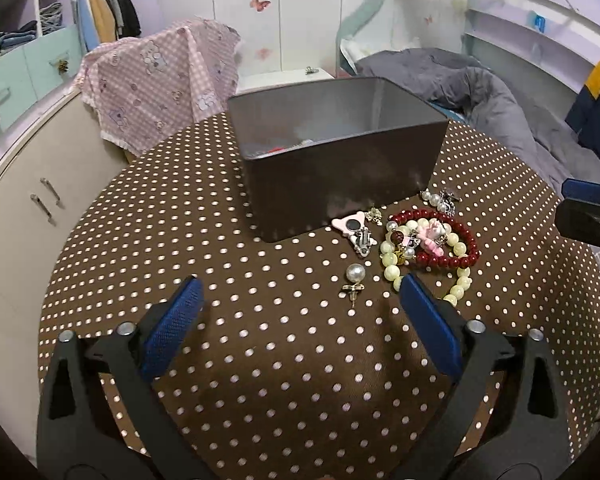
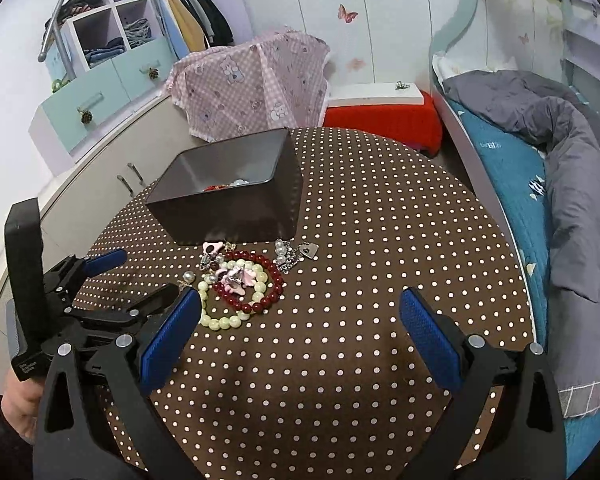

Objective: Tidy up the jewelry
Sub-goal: 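Reach the left gripper to the small pearl earring and grasp it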

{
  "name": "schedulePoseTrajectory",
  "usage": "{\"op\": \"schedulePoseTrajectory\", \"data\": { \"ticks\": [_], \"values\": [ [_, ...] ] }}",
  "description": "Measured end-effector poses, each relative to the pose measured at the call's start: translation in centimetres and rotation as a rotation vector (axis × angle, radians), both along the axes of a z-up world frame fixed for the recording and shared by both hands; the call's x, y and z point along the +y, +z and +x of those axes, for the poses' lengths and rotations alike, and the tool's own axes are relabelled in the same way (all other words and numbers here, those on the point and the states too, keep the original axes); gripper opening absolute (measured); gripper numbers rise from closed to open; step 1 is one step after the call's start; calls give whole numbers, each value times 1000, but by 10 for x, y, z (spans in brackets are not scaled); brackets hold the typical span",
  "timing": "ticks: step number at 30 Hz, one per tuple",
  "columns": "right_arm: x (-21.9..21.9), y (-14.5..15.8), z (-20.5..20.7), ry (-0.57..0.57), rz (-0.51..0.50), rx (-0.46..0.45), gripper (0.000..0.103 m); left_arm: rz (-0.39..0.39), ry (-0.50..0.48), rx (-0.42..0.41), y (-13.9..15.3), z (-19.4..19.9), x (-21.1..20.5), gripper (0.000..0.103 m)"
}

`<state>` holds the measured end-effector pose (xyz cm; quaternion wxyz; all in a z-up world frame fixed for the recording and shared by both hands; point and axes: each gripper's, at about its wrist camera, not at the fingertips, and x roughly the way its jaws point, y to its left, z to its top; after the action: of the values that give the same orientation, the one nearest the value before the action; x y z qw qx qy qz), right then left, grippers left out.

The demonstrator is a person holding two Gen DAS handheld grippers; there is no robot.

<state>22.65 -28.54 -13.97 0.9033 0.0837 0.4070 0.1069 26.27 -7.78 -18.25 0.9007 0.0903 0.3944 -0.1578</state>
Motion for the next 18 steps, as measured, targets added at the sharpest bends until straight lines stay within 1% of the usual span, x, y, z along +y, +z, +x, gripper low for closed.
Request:
{"op": "schedulePoseTrajectory", "data": {
  "ticks": [1, 2, 3, 4, 6, 7, 10, 13, 15, 16, 17, 18],
  "values": [
    [0, -1, 1, -1, -2, 2, 95, -1, -8, 15, -2, 3, -2, 83],
    [-1, -2, 2, -3, -5, 5, 95, -7, -16, 32, -4, 5, -3, 71],
    [-2, -4, 4, -5, -7, 10, 95, -12, -25, 45, -5, 7, -3, 55],
    [-2, -5, 6, -7, -9, 14, 95, -16, -37, 59, -7, 9, -4, 45],
    [-3, -8, 11, -13, -14, 20, 95, -27, -67, 61, -7, 9, -7, 21],
    [-3, -10, 14, -15, -13, 25, 95, -35, -89, 66, -6, 8, -8, 13],
    [-1, -16, 25, -12, -38, 40, 95, -63, -113, 71, -5, 6, -9, 12],
    [7, -22, 38, 6, -82, 49, 95, -80, -99, 67, -3, 4, -4, 12],
    [12, -27, 49, 28, -99, 56, 92, -86, -82, 62, -2, 1, 7, 12],
    [15, -29, 53, 35, -96, 59, 84, -91, -73, 60, -1, 0, 11, 12],
    [17, -31, 57, 44, -92, 61, 80, -99, -62, 58, 1, -1, 16, 12],
    [20, -33, 63, 58, -94, 67, 72, -104, -56, 57, 1, 0, 19, 12]
  ]
}}
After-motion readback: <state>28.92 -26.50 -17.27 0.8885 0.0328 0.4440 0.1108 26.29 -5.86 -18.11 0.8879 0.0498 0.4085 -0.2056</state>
